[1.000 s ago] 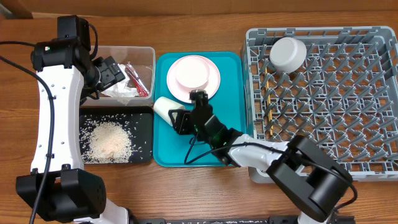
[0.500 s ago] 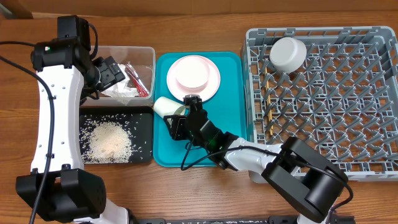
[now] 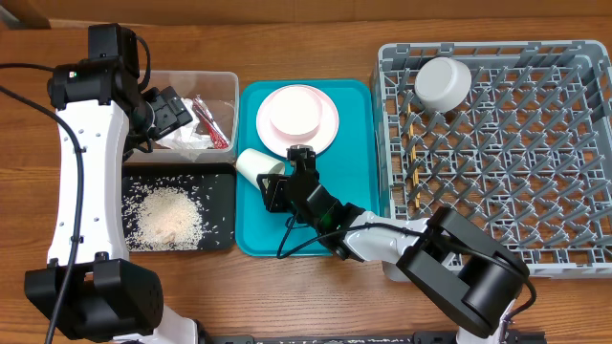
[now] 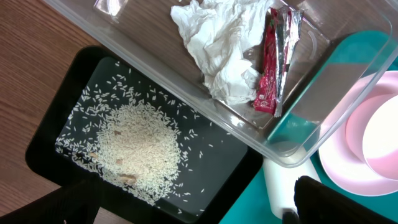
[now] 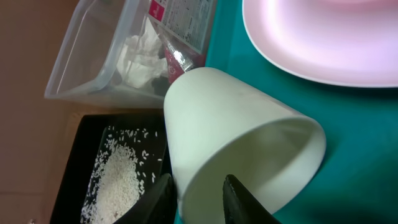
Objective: Sort waste into correct bins and load items into the dishwasher
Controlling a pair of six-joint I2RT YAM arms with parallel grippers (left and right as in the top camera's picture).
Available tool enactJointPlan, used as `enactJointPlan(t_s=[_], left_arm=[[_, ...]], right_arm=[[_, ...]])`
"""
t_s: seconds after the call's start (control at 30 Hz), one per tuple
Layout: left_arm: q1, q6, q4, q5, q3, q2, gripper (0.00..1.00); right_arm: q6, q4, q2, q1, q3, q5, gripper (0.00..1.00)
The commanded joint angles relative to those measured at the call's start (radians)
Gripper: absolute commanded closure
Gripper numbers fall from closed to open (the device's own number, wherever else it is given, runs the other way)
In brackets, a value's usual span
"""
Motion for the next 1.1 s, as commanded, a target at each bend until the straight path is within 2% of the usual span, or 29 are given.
enactJointPlan(t_s=[0.0,1.07], left_arm=[[0.003,0.001,0.001,-0.003,0.022,-0.003,0.0],[0.003,0.001,0.001,-0.003,0.022,-0.003,0.0]], right_arm=[[0.017,0.024,0.006,-0.002,0.003,0.018,0.71],[0.017,0.07,0.025,-0.002,0.003,0.021,0.72]])
